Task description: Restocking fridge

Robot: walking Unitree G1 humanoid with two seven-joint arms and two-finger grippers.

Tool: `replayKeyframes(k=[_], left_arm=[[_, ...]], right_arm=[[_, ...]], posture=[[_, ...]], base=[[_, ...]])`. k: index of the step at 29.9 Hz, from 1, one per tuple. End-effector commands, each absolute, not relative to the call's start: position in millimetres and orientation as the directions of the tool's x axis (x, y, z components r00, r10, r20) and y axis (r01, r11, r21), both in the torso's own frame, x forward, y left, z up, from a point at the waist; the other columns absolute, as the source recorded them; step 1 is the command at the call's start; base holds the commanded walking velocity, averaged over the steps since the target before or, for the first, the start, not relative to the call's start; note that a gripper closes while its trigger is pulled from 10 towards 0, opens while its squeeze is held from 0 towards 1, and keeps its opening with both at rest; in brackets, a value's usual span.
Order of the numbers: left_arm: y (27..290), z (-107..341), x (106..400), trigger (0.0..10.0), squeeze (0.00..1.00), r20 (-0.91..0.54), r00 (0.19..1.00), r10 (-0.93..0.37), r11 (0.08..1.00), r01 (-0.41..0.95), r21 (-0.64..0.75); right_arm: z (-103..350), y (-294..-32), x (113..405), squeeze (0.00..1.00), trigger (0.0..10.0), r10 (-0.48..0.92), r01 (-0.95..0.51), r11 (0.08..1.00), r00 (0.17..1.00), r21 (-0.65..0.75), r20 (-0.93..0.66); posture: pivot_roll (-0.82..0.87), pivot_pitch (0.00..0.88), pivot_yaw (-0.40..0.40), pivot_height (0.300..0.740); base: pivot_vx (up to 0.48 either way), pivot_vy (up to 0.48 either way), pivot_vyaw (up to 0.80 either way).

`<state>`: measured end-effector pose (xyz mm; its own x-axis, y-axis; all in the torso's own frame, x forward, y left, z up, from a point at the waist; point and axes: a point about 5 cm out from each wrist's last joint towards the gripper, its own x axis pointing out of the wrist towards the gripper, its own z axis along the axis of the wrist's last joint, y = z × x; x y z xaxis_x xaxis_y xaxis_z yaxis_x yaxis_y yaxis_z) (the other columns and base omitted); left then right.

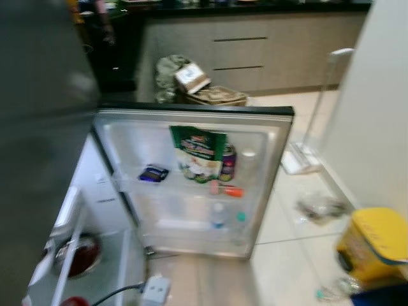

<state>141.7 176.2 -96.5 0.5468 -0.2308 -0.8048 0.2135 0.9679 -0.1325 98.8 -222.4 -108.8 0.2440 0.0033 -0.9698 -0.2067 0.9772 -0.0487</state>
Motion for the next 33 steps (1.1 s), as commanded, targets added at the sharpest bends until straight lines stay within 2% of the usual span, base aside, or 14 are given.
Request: replayKeyframes(k=[1, 11, 22, 33], left_arm=[[179.0, -93.6, 148.4, 10.0, 0.0, -0.795, 0.563, -0.227, 0.968, 0.217, -0.122], [172.9, -87.1, 163.6, 10.0, 0.0, -0.759, 0.591, -0.274, 0.958, 0.239, -0.16], [171.6, -87.1, 164.0, 10.0, 0.0, -0.75, 0.613, -0.249, 0.966, 0.208, -0.151], [174.2, -83.4, 172.1, 10.0, 0.0, -0.739, 0.631, -0.236, 0.968, 0.218, -0.124]], right_arm=[[-109.7, -218.0, 98.3, 0.0, 10.0, 0.013, -0.212, 0.976, 0.251, -0.042, -0.968], [-108.2, -220.8, 101.9, 0.0, 10.0, 0.011, -0.207, 0.977, 0.264, -0.046, -0.964], [-107.0, -222.1, 105.3, 0.0, 10.0, 0.013, -0.22, 0.974, 0.272, -0.049, -0.962], [-100.8, -211.4, 132.0, 0.0, 10.0, 0.063, -0.282, 0.959, 0.341, -0.038, -0.938]], posture=[[-0.02, 0.0, -0.04, 0.74], [-0.02, 0.0, -0.044, 0.74], [-0.01, 0.0, -0.05, 0.74], [0.0, 0.0, -0.046, 0.74]], base=[[0.0, 0.0, 0.0], [0.0, 0.0, 0.0], [0.0, -0.391, 0.0], [0.0, 0.0, 0.0]])
